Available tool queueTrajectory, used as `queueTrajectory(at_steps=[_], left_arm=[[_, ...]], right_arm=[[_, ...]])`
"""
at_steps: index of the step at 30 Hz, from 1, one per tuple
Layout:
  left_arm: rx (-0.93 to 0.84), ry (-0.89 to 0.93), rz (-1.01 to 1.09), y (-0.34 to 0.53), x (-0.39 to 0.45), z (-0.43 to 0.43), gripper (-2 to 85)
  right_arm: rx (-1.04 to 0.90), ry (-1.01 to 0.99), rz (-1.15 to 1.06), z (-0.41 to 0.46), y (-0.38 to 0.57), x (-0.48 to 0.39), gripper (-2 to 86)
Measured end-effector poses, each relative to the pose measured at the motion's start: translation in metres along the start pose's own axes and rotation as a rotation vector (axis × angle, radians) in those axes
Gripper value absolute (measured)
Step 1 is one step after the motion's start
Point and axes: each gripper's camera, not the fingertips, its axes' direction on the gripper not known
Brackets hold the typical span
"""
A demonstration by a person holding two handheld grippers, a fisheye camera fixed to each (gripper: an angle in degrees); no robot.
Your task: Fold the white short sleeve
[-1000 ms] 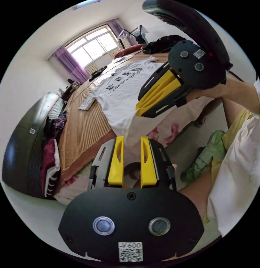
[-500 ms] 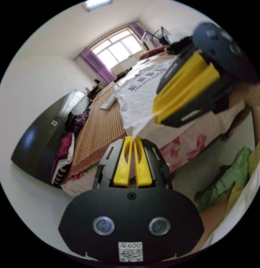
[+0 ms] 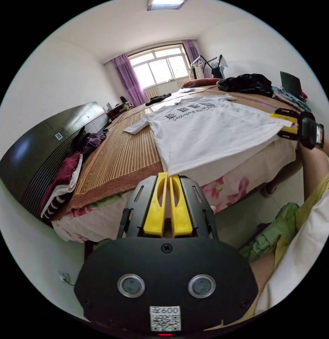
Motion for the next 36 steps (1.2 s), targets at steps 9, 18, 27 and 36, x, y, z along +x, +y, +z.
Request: queueTrajectory(at_steps=[9, 18, 27, 36], left_arm=[[-0.087, -0.207, 0.562, 0.027, 0.094, 0.03, 1.2], [-0.048, -0.215, 0.707, 0.054, 0.121, 0.048, 1.3], [-0.206, -0.333, 0.635, 0.075, 0.111, 0.035, 1.7], [0.008, -0.043, 0.15, -0.113, 0.013, 0.086, 1.1]], right_arm=[[0.06, -0.025, -0.129, 0.017, 0.1, 0.038, -0.8], [0.116, -0.044, -0.052, 0.015, 0.12, 0.059, -0.8], [0.058, -0.069, 0.05, 0.019, 0.101, 0.086, -0.8], [0.057, -0.13, 0.161, 0.028, 0.09, 0.123, -0.8]])
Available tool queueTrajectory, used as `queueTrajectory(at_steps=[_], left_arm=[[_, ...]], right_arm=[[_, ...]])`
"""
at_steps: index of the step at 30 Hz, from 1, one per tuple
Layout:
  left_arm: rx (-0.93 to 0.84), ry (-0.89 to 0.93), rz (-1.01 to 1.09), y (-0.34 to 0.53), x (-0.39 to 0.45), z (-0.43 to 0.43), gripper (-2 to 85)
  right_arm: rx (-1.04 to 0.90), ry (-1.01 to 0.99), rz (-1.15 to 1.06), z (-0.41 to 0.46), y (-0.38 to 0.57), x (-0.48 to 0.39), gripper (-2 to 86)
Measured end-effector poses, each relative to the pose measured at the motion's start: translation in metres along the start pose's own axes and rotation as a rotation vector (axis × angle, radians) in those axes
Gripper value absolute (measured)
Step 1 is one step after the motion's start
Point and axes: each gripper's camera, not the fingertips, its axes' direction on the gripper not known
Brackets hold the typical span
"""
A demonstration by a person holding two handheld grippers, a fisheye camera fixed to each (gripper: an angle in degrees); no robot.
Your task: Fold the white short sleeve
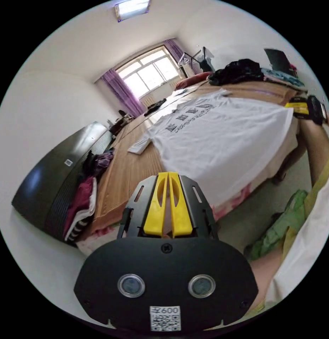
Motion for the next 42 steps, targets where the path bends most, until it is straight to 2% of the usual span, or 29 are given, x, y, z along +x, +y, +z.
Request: queueTrajectory(at_steps=[2, 4, 5, 8, 12, 14, 18, 21, 23, 25, 27, 29, 32, 34, 39, 42], left_arm=[[-0.123, 0.094, -0.04, -0.034, -0.01, 0.07, 1.0], [-0.168, 0.147, -0.065, -0.036, -0.016, 0.11, 0.8], [-0.085, 0.124, -0.093, -0.028, -0.019, 0.113, 0.8], [-0.016, 0.098, -0.188, -0.019, -0.029, 0.124, 0.5], [-0.044, 0.075, -0.234, -0.038, -0.045, 0.141, 0.4], [-0.089, 0.037, -0.212, -0.056, -0.049, 0.149, 0.4], [-0.184, -0.025, -0.232, -0.077, -0.062, 0.151, 0.7], [-0.111, 0.001, -0.205, -0.093, -0.078, 0.149, 0.8], [0.003, -0.009, -0.258, -0.12, -0.111, 0.151, 0.8], [0.071, 0.077, -0.306, -0.148, -0.146, 0.169, 0.8], [0.065, 0.164, -0.343, -0.179, -0.18, 0.209, 0.7], [-0.045, 0.233, -0.284, -0.224, -0.212, 0.286, 0.5], [-0.256, 0.231, -0.249, -0.264, -0.244, 0.378, 0.3], [-0.298, 0.26, -0.251, -0.27, -0.261, 0.414, 0.3], [-0.311, 0.42, -0.294, -0.282, -0.302, 0.466, 0.2], [-0.334, 0.522, -0.302, -0.295, -0.326, 0.497, 0.2]], right_arm=[[-0.009, -0.025, -0.005, 0.005, -0.007, 0.01, -0.8], [-0.001, -0.062, 0.002, 0.007, -0.007, 0.017, -0.8], [0.009, -0.095, 0.019, 0.009, -0.004, 0.023, -0.8], [0.074, -0.141, 0.024, 0.007, 0.008, 0.034, -0.7], [0.098, -0.214, -0.073, 0.011, 0.024, 0.04, -0.7], [0.031, -0.247, -0.084, 0.023, 0.031, 0.048, -0.8], [-0.031, -0.256, 0.123, 0.041, 0.036, 0.08, -0.8], [0.107, -0.356, 0.301, 0.039, 0.007, 0.111, -0.8], [0.269, -0.478, 0.325, 0.044, -0.052, 0.131, -0.6], [0.361, -0.571, 0.312, 0.057, -0.115, 0.144, -0.2], [0.409, -0.648, 0.342, 0.08, -0.19, 0.157, 0.0], [0.421, -0.753, 0.36, 0.126, -0.305, 0.165, -0.5], [0.357, -0.879, 0.338, 0.194, -0.443, 0.154, -0.8], [0.308, -0.905, 0.273, 0.231, -0.512, 0.133, -0.8], [0.171, -0.759, 0.103, 0.322, -0.642, 0.057, -0.8], [0.09, -0.852, 0.057, 0.385, -0.683, 0.019, -0.8]])
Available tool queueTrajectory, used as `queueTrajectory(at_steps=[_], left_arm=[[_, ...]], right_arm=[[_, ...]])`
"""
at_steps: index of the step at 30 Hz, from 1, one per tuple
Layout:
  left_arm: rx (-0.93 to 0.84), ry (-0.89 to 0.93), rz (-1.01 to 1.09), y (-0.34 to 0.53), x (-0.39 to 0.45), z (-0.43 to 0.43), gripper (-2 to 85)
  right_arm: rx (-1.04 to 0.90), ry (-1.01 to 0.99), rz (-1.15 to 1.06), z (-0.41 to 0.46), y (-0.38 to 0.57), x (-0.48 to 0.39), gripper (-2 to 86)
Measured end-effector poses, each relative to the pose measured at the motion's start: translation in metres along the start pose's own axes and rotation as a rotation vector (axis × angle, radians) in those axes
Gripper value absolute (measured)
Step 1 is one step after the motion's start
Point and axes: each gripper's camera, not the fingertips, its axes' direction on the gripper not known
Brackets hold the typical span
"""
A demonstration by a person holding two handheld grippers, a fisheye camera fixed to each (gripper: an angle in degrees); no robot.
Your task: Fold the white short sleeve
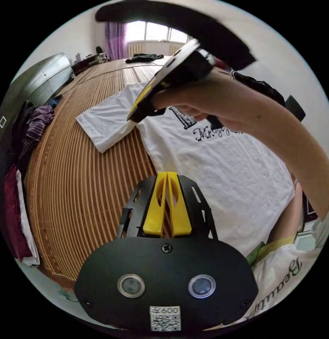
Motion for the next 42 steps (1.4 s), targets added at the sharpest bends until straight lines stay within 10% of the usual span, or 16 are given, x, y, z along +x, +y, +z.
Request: queueTrajectory(at_steps=[5, 12, 27, 42], left_arm=[[-0.051, 0.114, 0.021, -0.044, -0.037, 0.021, 0.5], [-0.062, 0.209, -0.036, -0.078, -0.067, 0.044, 0.5], [-0.034, -0.046, 0.016, -0.105, -0.045, 0.075, 0.2], [-0.054, -0.115, 0.048, -0.117, -0.025, 0.117, 0.2]], right_arm=[[0.096, -0.068, -0.17, 0.033, -0.002, 0.032, -0.8], [0.196, -0.208, 0.135, 0.118, -0.061, 0.131, -0.8], [0.129, 0.168, -0.069, 0.302, -0.08, 0.085, -0.9], [0.237, 0.047, 0.046, 0.403, -0.025, 0.147, -0.9]])
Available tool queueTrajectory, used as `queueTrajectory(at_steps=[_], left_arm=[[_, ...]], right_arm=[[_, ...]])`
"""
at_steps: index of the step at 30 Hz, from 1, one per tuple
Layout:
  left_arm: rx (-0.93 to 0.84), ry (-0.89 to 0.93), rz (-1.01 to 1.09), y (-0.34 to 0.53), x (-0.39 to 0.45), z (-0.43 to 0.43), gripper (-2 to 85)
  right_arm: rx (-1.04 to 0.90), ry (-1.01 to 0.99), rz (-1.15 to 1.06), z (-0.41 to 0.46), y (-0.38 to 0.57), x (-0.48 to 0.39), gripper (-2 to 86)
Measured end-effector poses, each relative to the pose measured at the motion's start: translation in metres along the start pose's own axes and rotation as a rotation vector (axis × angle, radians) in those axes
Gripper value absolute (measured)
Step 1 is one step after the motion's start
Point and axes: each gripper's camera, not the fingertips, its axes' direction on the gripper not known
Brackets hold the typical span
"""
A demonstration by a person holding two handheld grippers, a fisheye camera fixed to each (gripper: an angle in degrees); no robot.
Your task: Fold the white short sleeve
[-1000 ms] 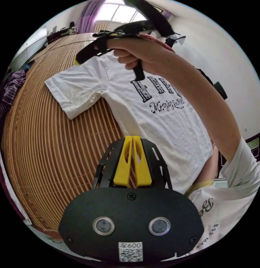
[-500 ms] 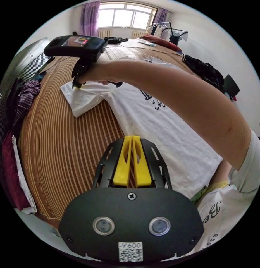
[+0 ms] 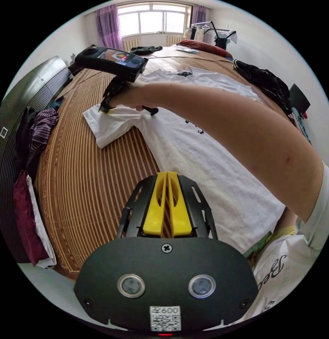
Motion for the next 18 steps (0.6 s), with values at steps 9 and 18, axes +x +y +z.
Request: queueTrajectory(at_steps=[9, 18], left_arm=[[-0.008, -0.018, -0.008, 0.005, 0.008, 0.013, 0.4], [-0.012, -0.01, -0.004, 0.009, 0.016, 0.028, 0.5]], right_arm=[[0.008, 0.005, 0.0, 0.039, 0.034, 0.017, -0.9], [0.014, -0.01, 0.01, 0.067, 0.063, 0.035, -0.9]])
